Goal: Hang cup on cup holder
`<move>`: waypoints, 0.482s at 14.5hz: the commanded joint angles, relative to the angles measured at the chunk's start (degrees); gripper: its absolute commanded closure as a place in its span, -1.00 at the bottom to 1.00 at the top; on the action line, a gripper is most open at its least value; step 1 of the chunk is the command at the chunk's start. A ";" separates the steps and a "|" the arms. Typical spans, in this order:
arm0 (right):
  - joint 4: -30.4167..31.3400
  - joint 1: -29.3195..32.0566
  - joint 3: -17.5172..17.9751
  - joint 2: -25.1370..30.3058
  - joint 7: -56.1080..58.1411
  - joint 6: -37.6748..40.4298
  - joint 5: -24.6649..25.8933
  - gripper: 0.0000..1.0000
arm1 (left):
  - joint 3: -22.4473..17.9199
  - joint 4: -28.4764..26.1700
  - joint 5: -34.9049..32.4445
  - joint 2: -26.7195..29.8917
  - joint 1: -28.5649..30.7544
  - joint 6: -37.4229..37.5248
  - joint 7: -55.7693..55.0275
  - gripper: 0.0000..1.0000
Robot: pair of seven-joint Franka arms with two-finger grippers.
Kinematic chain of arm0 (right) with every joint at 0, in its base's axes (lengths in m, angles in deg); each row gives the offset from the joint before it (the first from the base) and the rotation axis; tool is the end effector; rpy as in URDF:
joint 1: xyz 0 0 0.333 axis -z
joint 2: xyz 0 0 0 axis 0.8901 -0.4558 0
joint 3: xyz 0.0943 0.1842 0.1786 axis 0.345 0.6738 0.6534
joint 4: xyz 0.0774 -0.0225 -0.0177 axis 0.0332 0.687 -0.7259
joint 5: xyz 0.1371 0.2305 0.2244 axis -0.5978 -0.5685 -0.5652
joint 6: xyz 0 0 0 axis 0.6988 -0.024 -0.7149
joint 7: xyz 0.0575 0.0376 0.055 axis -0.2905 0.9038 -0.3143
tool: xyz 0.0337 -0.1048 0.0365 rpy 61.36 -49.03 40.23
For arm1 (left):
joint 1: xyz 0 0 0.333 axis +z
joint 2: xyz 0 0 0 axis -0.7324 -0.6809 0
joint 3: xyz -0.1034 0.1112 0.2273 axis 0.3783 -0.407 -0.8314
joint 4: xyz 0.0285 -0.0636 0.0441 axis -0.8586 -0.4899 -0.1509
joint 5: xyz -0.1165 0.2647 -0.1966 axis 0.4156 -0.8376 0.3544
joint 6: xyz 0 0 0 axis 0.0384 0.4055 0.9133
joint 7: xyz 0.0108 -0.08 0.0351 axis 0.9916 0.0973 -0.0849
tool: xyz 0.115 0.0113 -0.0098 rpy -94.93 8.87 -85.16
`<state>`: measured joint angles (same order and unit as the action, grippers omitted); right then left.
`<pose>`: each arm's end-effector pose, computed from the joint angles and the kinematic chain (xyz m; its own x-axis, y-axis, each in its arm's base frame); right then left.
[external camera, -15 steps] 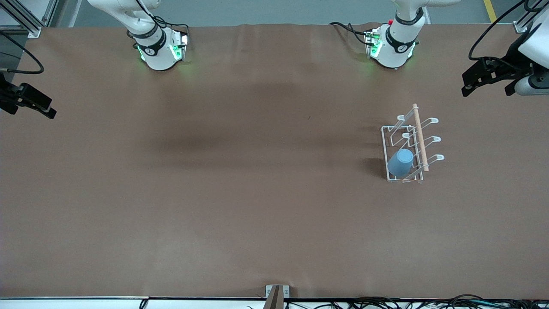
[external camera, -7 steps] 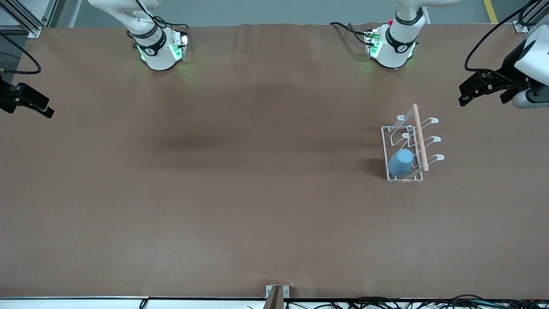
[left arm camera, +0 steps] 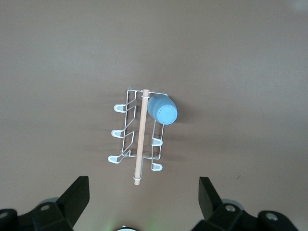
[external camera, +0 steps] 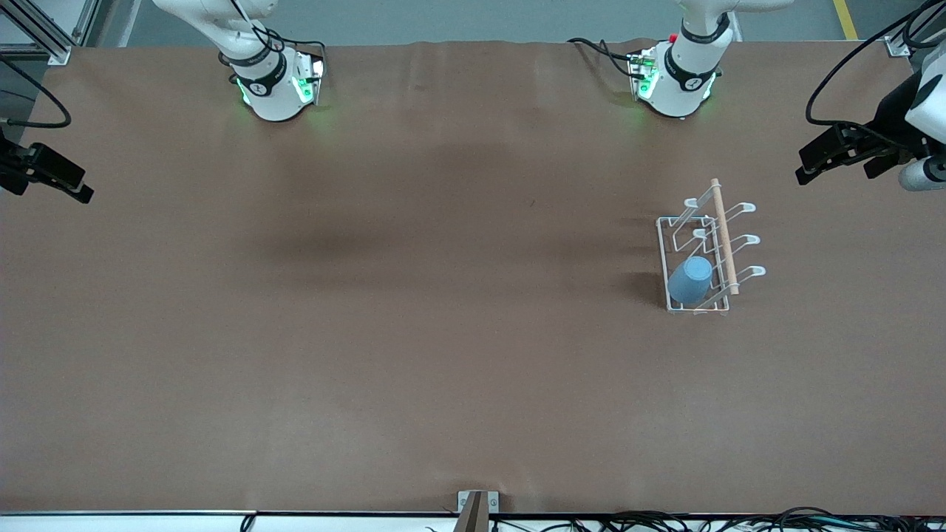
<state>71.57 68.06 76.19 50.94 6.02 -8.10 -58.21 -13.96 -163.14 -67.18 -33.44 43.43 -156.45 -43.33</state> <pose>0.5005 -0.0218 0.6002 0.9893 -0.1397 0.0415 -0.1398 -0.9902 -0.0013 0.4957 -0.0499 0.6043 0.9956 0.0921 -0.0143 0.0923 -0.9956 0.0172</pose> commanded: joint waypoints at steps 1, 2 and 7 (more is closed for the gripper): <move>-0.66 0.54 0.68 -0.15 0.34 0.60 -0.87 -1.00 | -0.31 -1.08 -0.25 0.83 -0.47 -0.44 0.93 -1.00; -0.66 -0.94 -0.72 -0.15 0.34 0.60 -0.87 -1.00 | -0.14 -1.08 -0.95 0.74 -0.47 -0.52 2.06 -1.00; -0.57 -2.27 -3.55 -0.24 0.34 0.51 -0.96 -1.00 | 0.13 -1.08 -1.13 0.57 -0.47 -0.70 3.65 -1.00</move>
<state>71.57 65.87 73.23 50.93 6.02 -8.10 -58.21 -13.82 -163.57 -67.33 -33.44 43.38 -156.45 -40.84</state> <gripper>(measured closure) 0.000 0.000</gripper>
